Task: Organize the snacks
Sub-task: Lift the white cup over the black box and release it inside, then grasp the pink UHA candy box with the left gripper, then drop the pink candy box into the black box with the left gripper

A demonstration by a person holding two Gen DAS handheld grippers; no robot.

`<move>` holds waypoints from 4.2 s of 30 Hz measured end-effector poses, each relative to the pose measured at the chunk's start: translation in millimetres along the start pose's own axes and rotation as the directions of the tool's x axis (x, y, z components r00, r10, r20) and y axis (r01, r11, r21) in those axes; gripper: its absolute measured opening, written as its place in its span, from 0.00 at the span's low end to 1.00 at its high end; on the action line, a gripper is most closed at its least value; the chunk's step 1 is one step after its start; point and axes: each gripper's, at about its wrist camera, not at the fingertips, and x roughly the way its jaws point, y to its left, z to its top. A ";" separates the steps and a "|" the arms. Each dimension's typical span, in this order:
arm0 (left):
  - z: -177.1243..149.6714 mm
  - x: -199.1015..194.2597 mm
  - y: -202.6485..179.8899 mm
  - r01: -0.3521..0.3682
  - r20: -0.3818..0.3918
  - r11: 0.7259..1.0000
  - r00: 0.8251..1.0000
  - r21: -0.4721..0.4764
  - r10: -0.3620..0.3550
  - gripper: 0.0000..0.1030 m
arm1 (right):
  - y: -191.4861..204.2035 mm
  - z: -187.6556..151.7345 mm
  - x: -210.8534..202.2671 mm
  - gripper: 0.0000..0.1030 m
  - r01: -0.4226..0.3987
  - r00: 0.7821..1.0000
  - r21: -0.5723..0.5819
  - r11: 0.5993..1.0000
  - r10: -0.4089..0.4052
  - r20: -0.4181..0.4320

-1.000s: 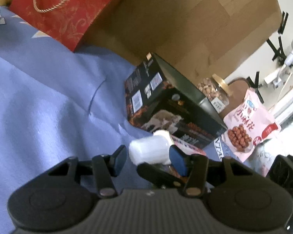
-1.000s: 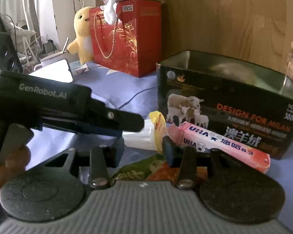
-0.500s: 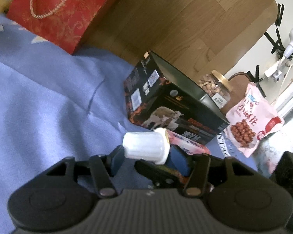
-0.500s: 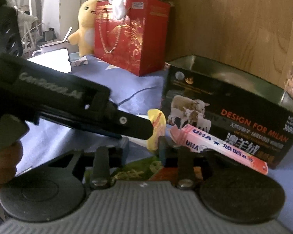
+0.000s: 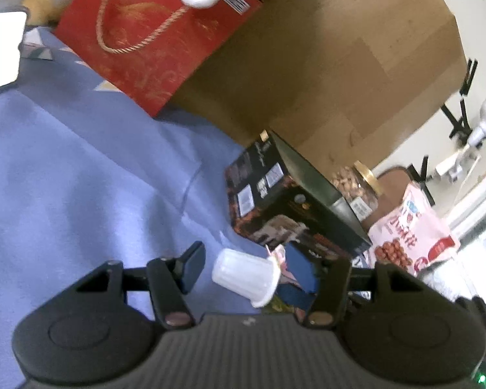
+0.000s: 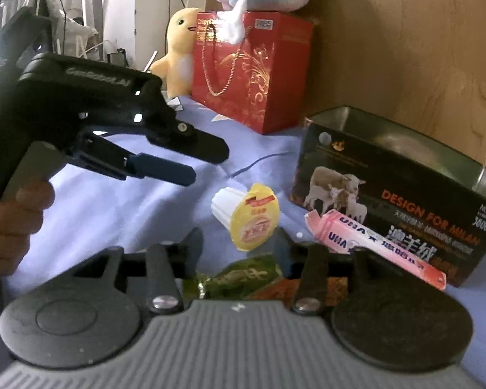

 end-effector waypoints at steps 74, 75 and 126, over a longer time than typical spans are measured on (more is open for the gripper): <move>21.4 74.1 -60.9 -0.092 -0.036 0.972 0.994 0.218 0.102 0.51 | -155.0 -30.8 -70.7 0.53 0.090 0.972 0.485 0.870 -0.182 0.147; 17.9 71.6 -62.7 -0.086 -0.039 0.969 0.994 0.231 0.098 0.51 | -154.6 -34.5 -72.0 0.53 0.089 0.975 0.488 0.868 -0.177 0.137; -2.8 8.7 -89.1 -0.109 0.103 0.936 0.992 0.335 0.079 0.63 | -123.6 -52.0 -111.0 0.58 0.150 0.961 0.433 0.889 -0.233 0.147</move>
